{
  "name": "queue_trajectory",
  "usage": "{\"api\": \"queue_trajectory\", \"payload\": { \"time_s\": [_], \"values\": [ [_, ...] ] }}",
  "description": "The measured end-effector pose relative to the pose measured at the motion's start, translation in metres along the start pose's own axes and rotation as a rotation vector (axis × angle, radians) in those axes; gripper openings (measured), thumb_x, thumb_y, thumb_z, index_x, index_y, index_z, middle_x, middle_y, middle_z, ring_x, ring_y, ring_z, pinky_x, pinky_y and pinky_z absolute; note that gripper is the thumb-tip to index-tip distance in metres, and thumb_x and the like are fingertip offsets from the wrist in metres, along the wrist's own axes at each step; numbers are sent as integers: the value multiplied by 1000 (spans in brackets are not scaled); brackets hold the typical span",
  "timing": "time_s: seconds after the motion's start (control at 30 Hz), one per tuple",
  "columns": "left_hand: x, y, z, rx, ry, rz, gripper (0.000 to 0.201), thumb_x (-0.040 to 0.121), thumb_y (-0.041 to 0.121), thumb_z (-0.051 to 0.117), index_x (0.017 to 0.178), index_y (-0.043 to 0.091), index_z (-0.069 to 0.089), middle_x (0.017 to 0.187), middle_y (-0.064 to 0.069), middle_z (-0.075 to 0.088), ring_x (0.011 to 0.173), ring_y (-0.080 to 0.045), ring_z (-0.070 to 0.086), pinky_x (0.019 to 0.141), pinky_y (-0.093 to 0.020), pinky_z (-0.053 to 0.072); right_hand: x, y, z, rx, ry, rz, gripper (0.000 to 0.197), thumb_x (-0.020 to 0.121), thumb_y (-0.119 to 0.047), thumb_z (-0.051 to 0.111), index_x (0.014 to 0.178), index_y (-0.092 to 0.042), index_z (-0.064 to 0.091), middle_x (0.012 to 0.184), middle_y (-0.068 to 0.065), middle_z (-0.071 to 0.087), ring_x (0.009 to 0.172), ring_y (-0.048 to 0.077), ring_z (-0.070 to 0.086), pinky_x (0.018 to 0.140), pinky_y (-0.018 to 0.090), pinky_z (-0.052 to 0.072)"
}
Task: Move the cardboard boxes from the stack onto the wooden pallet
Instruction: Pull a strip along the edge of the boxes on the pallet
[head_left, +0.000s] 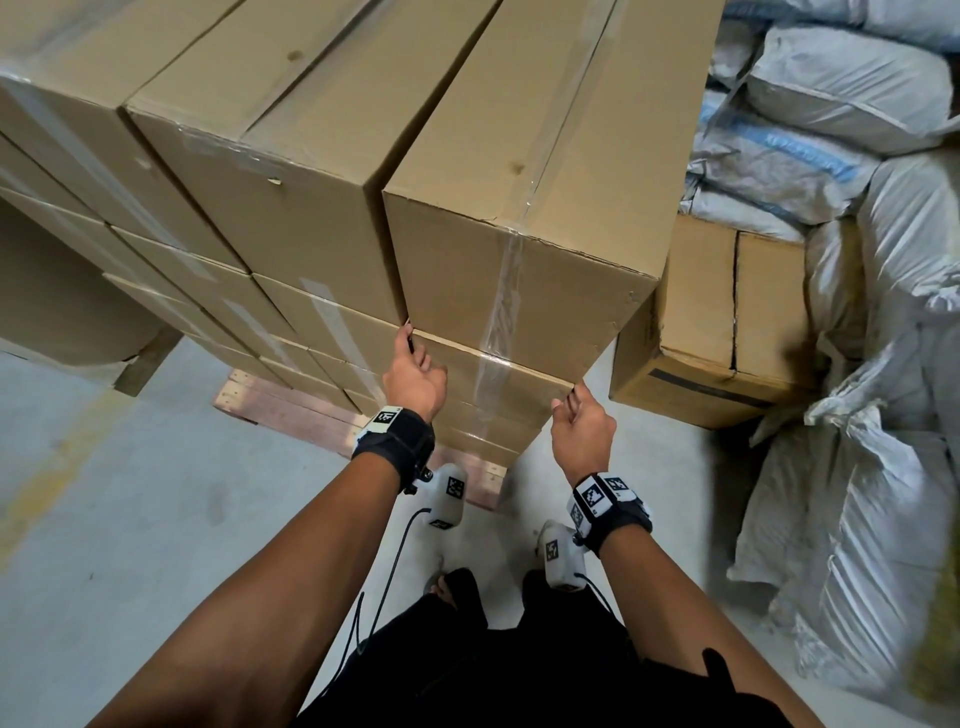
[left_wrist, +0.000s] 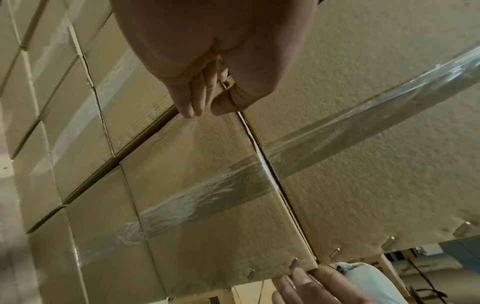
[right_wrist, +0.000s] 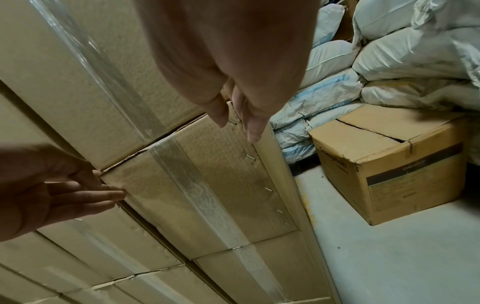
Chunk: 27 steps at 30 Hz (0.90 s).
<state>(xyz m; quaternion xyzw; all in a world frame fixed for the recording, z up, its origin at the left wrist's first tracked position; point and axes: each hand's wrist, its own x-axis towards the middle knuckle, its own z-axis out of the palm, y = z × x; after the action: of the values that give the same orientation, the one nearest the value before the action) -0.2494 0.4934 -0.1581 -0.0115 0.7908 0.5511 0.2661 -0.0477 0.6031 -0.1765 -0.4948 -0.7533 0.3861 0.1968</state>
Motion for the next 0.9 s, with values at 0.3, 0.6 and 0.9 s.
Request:
{"api": "queue_trajectory", "payload": {
  "time_s": [0.3, 0.6, 0.9],
  "values": [
    [-7, 1, -15, 80, -22, 64, 77, 95, 4, 62, 160, 35, 36, 136, -2, 67, 126, -4, 62, 114, -26, 43, 0, -1, -8, -45, -84, 5, 18, 104, -10, 57, 122, -4, 58, 82, 9, 60, 80, 29, 58, 82, 24, 40],
    [-4, -10, -20, -26, -108, 90, 86, 94, -8, 59, 163, 35, 30, 157, -5, 51, 140, -11, 53, 119, -32, 41, -6, -8, -4, 26, -74, 42, 72, 106, -13, 59, 167, -12, 20, 119, 17, 71, 112, 32, 66, 98, 22, 43],
    [6, -16, -25, -60, -79, 104, 74, 94, -3, 59, 155, 36, 42, 150, -6, 59, 136, -9, 57, 118, -36, 44, -10, -5, 3, 49, -80, 27, 71, 104, -11, 61, 165, -9, 25, 134, 21, 68, 128, 35, 63, 111, 33, 44]
  ]
}}
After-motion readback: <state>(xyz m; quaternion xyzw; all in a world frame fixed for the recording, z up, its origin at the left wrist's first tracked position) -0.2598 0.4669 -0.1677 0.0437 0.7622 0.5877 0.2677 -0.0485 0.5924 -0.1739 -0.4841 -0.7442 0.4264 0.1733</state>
